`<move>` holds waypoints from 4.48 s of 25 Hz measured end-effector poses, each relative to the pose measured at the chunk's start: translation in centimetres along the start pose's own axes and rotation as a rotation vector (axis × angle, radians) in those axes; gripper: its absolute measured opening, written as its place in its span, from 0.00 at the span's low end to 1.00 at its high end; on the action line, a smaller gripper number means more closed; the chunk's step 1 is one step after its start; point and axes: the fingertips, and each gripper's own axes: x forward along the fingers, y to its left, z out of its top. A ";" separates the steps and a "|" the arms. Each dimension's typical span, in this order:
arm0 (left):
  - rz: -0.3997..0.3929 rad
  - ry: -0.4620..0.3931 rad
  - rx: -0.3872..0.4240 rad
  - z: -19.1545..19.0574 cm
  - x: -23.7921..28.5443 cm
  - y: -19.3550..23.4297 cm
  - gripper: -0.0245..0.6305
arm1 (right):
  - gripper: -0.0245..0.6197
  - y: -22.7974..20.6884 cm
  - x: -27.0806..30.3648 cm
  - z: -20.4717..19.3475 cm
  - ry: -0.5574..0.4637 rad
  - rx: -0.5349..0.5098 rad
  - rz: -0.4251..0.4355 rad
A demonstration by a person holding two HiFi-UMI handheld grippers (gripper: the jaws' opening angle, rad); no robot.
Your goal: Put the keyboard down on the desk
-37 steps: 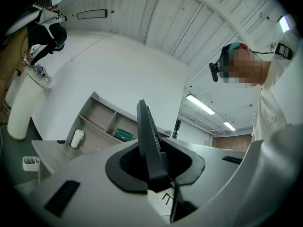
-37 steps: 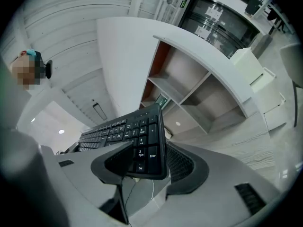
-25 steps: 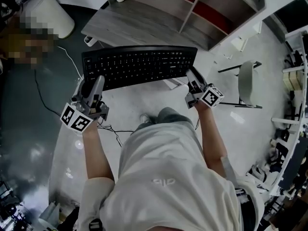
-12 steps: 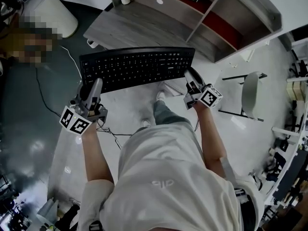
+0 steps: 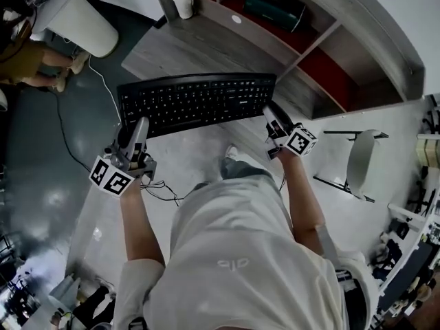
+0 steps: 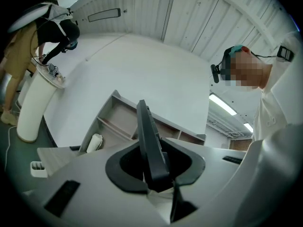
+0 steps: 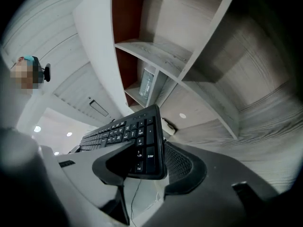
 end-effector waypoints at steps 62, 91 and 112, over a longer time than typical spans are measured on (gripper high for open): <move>0.362 0.121 -0.400 -6.7 -8.8 31.1 0.17 | 0.34 -7.6 26.4 -19.5 0.465 0.182 -0.155; 0.453 0.112 -0.638 -15.4 -13.3 38.0 0.19 | 0.38 -9.0 28.6 -20.9 0.663 -0.028 -0.367; 0.358 0.105 -0.834 -21.4 -9.1 39.2 0.19 | 0.50 -9.5 27.7 -17.0 0.605 -0.277 -0.548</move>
